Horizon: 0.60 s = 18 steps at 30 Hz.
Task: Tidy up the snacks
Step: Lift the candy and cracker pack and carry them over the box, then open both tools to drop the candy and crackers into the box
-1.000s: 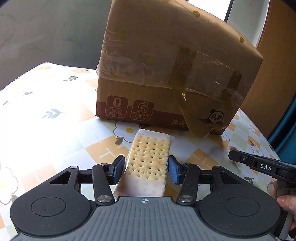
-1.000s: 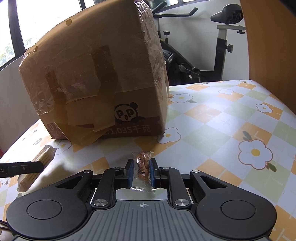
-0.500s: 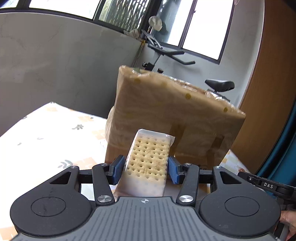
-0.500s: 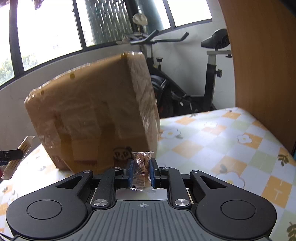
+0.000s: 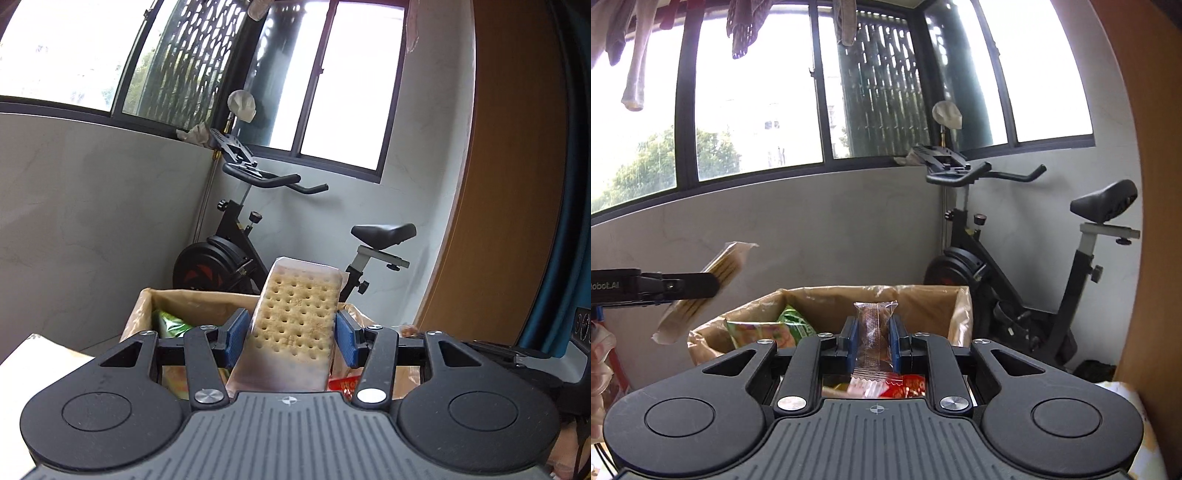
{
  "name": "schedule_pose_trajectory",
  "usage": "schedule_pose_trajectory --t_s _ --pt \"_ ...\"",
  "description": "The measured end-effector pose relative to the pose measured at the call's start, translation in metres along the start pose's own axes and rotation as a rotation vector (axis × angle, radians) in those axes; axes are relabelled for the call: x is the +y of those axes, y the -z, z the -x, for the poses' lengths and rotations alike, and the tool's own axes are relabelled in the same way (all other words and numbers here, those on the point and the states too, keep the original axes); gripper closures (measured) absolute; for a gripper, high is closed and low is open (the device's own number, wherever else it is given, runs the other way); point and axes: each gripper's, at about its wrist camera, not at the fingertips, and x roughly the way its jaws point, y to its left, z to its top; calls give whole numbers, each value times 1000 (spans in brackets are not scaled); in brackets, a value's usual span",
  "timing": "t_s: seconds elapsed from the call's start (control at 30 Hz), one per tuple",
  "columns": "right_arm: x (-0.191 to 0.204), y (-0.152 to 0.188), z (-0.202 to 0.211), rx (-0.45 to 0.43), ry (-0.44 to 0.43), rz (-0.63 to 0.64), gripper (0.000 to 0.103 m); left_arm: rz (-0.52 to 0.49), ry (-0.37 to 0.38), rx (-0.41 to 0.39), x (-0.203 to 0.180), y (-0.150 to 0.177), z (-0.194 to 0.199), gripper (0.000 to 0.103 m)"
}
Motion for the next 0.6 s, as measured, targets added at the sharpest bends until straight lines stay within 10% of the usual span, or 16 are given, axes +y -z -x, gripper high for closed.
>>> schedule_pose_trajectory --t_s 0.27,0.6 --pt "18 15 -65 152 97 31 87 -28 -61 184 7 -1 -87 50" --pt "18 21 -63 179 120 42 86 -89 -100 297 23 27 -91 49"
